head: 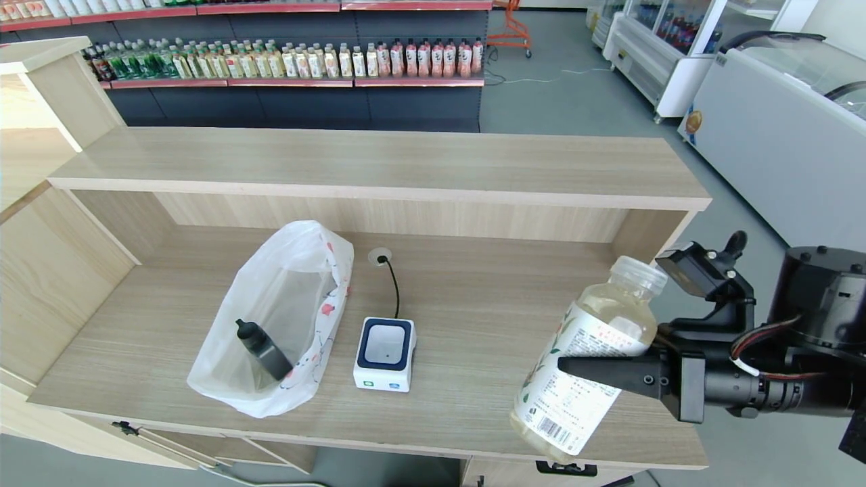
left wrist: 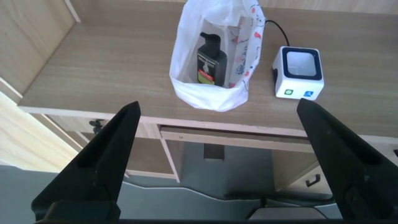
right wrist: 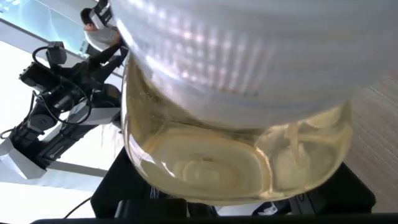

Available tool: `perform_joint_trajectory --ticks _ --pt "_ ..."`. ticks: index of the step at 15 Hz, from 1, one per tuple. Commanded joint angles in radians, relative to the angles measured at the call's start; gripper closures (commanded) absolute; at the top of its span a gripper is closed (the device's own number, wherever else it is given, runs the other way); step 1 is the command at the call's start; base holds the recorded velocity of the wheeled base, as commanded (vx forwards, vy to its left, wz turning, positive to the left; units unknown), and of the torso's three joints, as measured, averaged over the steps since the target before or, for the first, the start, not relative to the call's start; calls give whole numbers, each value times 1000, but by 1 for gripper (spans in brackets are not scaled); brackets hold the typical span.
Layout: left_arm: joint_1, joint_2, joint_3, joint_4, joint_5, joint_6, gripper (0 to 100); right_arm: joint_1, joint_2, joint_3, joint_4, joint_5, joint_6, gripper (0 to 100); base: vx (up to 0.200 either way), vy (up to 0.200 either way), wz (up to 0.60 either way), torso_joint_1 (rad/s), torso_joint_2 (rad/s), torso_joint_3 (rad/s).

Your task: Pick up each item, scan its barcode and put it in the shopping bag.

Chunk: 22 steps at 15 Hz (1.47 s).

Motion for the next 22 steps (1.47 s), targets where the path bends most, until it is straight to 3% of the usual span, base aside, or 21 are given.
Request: perform_joint_trajectory --ticks 1,11,22 --pt "0 0 0 0 0 0 0 22 8 -2 -1 0 6 100 0 0 0 0 0 0" --pt "0 0 0 0 0 0 0 33 38 -28 -7 0 12 100 0 0 0 0 0 0" --pt "0 0 0 0 0 0 0 112 120 -57 -42 -1 14 100 0 0 0 0 0 0"
